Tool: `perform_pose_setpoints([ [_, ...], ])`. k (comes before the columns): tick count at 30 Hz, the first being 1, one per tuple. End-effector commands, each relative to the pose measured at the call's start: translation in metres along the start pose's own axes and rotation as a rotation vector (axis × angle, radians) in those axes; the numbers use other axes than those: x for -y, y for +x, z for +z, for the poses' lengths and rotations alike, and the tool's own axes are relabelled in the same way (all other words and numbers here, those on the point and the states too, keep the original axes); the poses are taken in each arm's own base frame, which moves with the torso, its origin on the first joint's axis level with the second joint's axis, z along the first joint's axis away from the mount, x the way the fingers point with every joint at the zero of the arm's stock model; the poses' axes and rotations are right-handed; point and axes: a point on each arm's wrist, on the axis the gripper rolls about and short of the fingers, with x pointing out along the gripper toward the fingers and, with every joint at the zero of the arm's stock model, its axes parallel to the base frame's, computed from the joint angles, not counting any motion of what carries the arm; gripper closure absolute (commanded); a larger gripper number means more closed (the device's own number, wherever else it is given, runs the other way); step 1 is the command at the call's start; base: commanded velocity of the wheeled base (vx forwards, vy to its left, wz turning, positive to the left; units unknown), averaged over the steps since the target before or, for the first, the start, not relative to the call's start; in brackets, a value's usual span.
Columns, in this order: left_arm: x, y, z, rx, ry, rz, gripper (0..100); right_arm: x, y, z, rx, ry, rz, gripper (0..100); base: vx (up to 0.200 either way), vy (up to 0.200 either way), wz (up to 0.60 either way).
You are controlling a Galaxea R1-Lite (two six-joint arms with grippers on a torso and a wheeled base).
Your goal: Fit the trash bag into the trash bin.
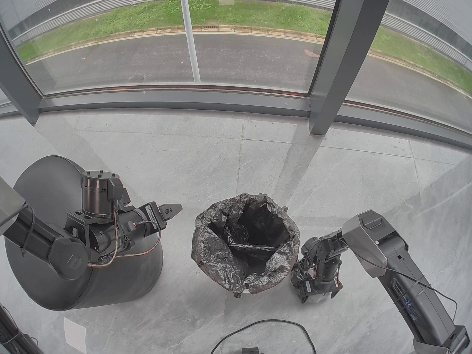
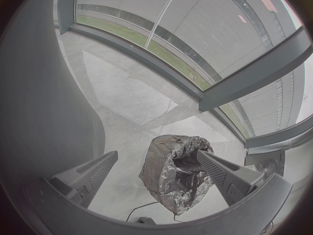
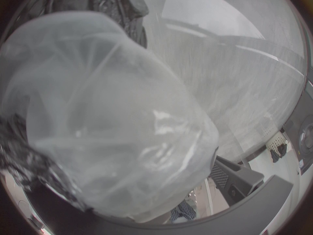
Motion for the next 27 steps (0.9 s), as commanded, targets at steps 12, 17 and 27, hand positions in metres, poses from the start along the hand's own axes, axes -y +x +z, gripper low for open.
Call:
perform_pose_setpoints([
  [12, 0.000, 0.003, -0.003, -0.011, -0.002, 0.005, 0, 0.001, -0.014, -0.003, -0.037, 0.018, -0.007, 0, 0.000, 0.000, 0.00],
  [17, 0.000, 0.003, -0.004, -0.012, -0.002, 0.006, 0, -0.002, -0.069, 0.010, 0.084, 0.007, 0.039, 0, 0.000, 0.000, 0.00],
  [27, 0.000, 0.002, -0.004, -0.012, -0.002, 0.006, 0, -0.023, -0.149, -0.005, 0.114, -0.182, 0.125, 0, 0.000, 0.000, 0.00],
])
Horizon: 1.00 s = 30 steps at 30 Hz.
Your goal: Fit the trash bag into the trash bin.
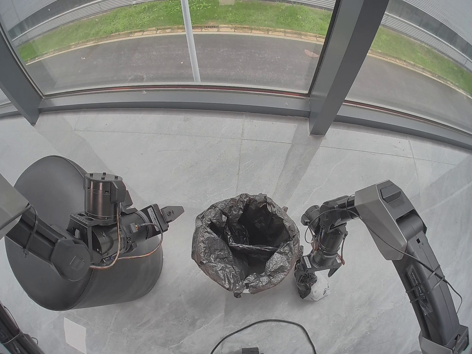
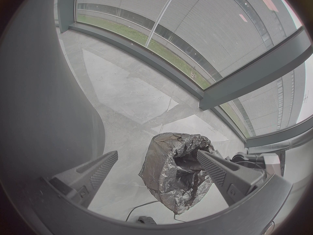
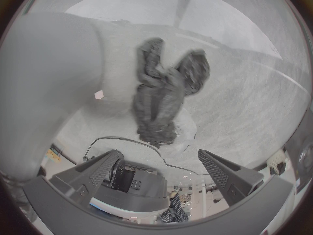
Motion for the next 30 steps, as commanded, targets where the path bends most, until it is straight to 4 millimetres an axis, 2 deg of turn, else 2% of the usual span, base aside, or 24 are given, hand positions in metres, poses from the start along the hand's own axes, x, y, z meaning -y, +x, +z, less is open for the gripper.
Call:
perform_pose_setpoints([
  [1, 0.000, -0.001, 0.000, 0.002, -0.001, 0.000, 0, -0.018, -0.037, -0.003, 0.056, -0.111, 0.022, 0, 0.000, 0.000, 0.00],
  [7, 0.000, 0.001, 0.000, 0.033, -0.001, -0.017, 0, -0.028, -0.030, -0.009, 0.007, -0.248, 0.081, 0, 0.000, 0.000, 0.00],
  [9, -0.001, 0.003, -0.001, 0.046, 0.001, -0.024, 0, -0.029, -0.031, -0.009, 0.007, -0.399, 0.148, 0, 0.000, 0.000, 0.00],
  [13, -0.002, 0.005, -0.002, 0.052, 0.001, -0.028, 0, -0.028, -0.030, -0.013, -0.020, -0.568, 0.157, 0, 0.000, 0.000, 0.00],
  [30, -0.004, 0.009, -0.005, 0.038, 0.001, -0.016, 0, -0.002, 0.003, -0.007, -0.062, -0.512, 0.127, 0, 0.000, 0.000, 0.00],
])
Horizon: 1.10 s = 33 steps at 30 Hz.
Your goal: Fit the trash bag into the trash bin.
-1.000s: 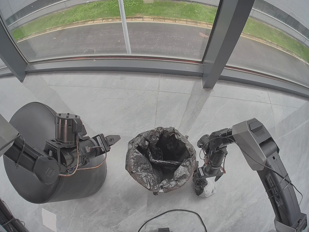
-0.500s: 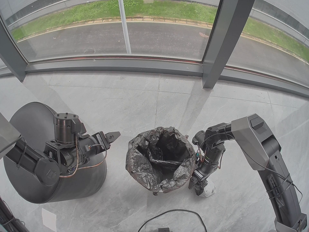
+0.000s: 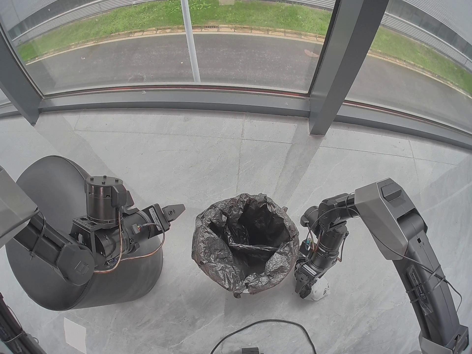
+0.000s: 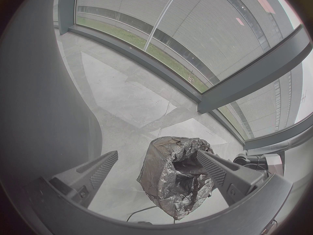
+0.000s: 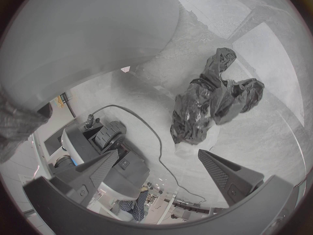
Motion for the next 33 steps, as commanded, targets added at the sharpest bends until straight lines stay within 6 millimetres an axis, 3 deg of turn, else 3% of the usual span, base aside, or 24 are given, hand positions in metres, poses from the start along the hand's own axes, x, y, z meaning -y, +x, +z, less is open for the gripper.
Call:
perform_pose_setpoints([
  [1, -0.001, 0.003, -0.002, -0.008, 0.000, 0.007, 0, 0.009, 0.013, 0.000, 0.002, 0.013, -0.015, 0, 0.000, 0.000, 0.00],
  [10, -0.002, 0.003, -0.003, -0.010, 0.000, 0.008, 0, 0.026, 0.034, 0.008, 0.070, 0.062, -0.154, 0, 0.000, 0.000, 0.00],
  [21, -0.002, 0.004, -0.003, -0.013, 0.000, 0.010, 0, 0.023, 0.040, 0.010, 0.065, 0.075, -0.178, 0, 0.000, 0.000, 0.00],
  [32, -0.002, 0.004, -0.003, -0.013, 0.000, 0.010, 0, 0.018, 0.061, 0.011, 0.056, 0.059, -0.182, 0, 0.000, 0.000, 0.00],
  [33, -0.002, 0.004, -0.003, -0.013, 0.000, 0.010, 0, 0.018, 0.061, 0.011, 0.053, 0.060, -0.186, 100, 0.000, 0.000, 0.00],
])
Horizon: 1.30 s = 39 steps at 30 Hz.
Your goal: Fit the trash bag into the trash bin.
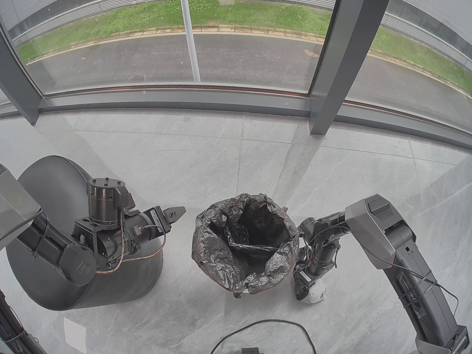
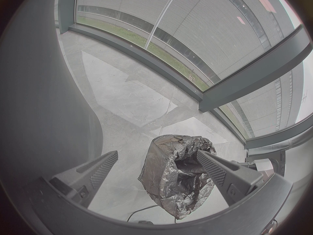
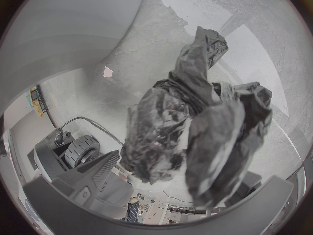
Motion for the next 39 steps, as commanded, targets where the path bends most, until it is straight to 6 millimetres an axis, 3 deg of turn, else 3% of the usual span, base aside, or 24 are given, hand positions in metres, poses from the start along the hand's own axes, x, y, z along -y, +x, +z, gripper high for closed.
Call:
perform_pose_setpoints([
  [1, 0.000, 0.000, 0.000, -0.001, -0.001, 0.001, 0, -0.002, 0.008, -0.001, -0.010, -0.007, -0.013, 100, 0.000, 0.000, 0.00],
  [10, 0.000, 0.000, 0.000, 0.013, -0.001, -0.003, 0, -0.002, 0.006, -0.001, -0.010, -0.007, -0.026, 100, 0.000, 0.000, 0.00],
  [15, -0.001, 0.003, 0.000, 0.029, -0.002, -0.012, 0, 0.001, -0.011, 0.003, 0.016, 0.000, -0.044, 100, 0.000, 0.000, 0.00],
  [21, 0.000, 0.000, 0.000, 0.050, -0.001, -0.028, 0, 0.008, -0.073, 0.010, 0.091, 0.010, -0.122, 100, 0.000, 0.000, 0.00],
  [24, 0.000, -0.002, 0.000, 0.058, 0.002, -0.035, 0, 0.005, -0.147, -0.002, 0.075, 0.006, -0.227, 100, 0.000, 0.000, 0.00],
  [27, 0.000, -0.003, 0.000, 0.062, 0.004, -0.037, 0, -0.006, -0.200, -0.011, 0.122, -0.019, -0.262, 100, 0.000, 0.000, 0.00],
  [29, 0.000, -0.004, 0.000, 0.063, 0.004, -0.038, 0, -0.024, -0.234, -0.013, 0.201, -0.043, -0.280, 100, 0.000, 0.000, 0.00],
  [33, 0.000, -0.004, 0.000, 0.063, 0.005, -0.038, 0, -0.083, -0.293, -0.022, 0.383, -0.112, -0.274, 100, 0.000, 0.000, 0.00],
  [34, 0.000, -0.004, -0.001, 0.062, 0.005, -0.037, 0, -0.096, -0.301, -0.024, 0.417, -0.125, -0.268, 100, 0.000, 0.000, 0.00],
  [35, 0.000, -0.004, -0.001, 0.062, 0.005, -0.037, 0, -0.096, -0.301, -0.024, 0.417, -0.125, -0.268, 100, 0.000, 0.000, 0.00],
  [36, -0.001, -0.004, -0.001, 0.060, 0.007, -0.035, 0, -0.134, -0.324, -0.035, 0.474, -0.185, -0.251, 100, 0.000, 0.000, 0.00],
  [38, -0.001, -0.004, -0.001, 0.062, 0.007, -0.037, 0, -0.148, -0.332, -0.043, 0.478, -0.213, -0.256, 100, 0.000, 0.000, 0.00],
  [39, 0.000, -0.004, -0.001, 0.067, 0.007, -0.040, 0, -0.172, -0.340, -0.056, 0.471, -0.261, -0.271, 100, 0.000, 0.000, 0.00],
])
